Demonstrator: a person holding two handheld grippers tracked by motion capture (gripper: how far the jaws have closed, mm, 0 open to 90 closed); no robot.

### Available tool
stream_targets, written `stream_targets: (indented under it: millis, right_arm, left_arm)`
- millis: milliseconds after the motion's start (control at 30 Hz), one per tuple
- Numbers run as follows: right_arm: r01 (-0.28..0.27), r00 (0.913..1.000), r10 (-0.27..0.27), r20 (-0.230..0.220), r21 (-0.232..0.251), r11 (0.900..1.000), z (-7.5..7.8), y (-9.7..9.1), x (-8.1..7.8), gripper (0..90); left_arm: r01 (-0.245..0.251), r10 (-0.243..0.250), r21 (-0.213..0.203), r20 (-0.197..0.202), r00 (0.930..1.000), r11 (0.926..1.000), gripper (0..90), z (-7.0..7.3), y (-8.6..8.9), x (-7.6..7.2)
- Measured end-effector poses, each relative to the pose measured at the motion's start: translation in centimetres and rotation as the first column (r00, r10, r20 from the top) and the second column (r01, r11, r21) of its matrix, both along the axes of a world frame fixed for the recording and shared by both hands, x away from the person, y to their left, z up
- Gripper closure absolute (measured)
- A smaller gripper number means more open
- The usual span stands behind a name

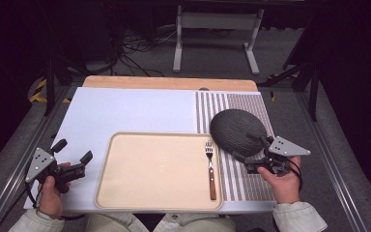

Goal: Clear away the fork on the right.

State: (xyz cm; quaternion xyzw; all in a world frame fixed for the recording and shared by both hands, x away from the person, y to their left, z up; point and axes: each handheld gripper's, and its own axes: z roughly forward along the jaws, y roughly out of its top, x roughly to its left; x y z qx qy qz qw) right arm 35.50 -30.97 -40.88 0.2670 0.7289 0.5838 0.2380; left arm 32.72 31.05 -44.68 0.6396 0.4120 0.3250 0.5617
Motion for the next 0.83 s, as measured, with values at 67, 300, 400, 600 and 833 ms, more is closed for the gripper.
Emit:
stream_targets:
  millis: [67,300,400,600,833]
  right_arm:
    - [0.021,0.9998,-0.021,0.006,0.005,0.9998,-0.4,-0.5,-0.2,13.2]
    - [0.055,0.9984,-0.055,-0.015,0.015,0.9984,-2.1,-1.3,-0.8,13.2]
    - [0.076,0.9961,-0.077,-0.043,-0.012,0.9970,-3.2,-1.7,-1.3,12.9]
    - [0.085,0.9943,-0.087,-0.062,-0.029,0.9960,-3.9,-1.9,-1.8,12.9]
    - [0.087,0.9949,-0.088,-0.049,-0.032,0.9957,-3.9,-1.8,-1.7,12.9]
  left_arm:
    - [0.001,-0.001,0.000,0.003,1.0000,1.0000,0.0,0.0,0.0,0.0]
    - [0.004,-0.004,0.000,0.005,1.0000,1.0000,0.0,0.0,0.0,0.0]
    - [0.004,-0.004,-0.004,0.006,1.0000,1.0000,0.0,0.1,0.0,0.0]
    - [0.004,-0.004,-0.007,0.005,1.0000,1.0000,0.0,0.1,0.0,0.0]
    - [0.008,-0.007,-0.007,0.005,1.0000,0.9999,0.0,0.1,0.1,0.0]
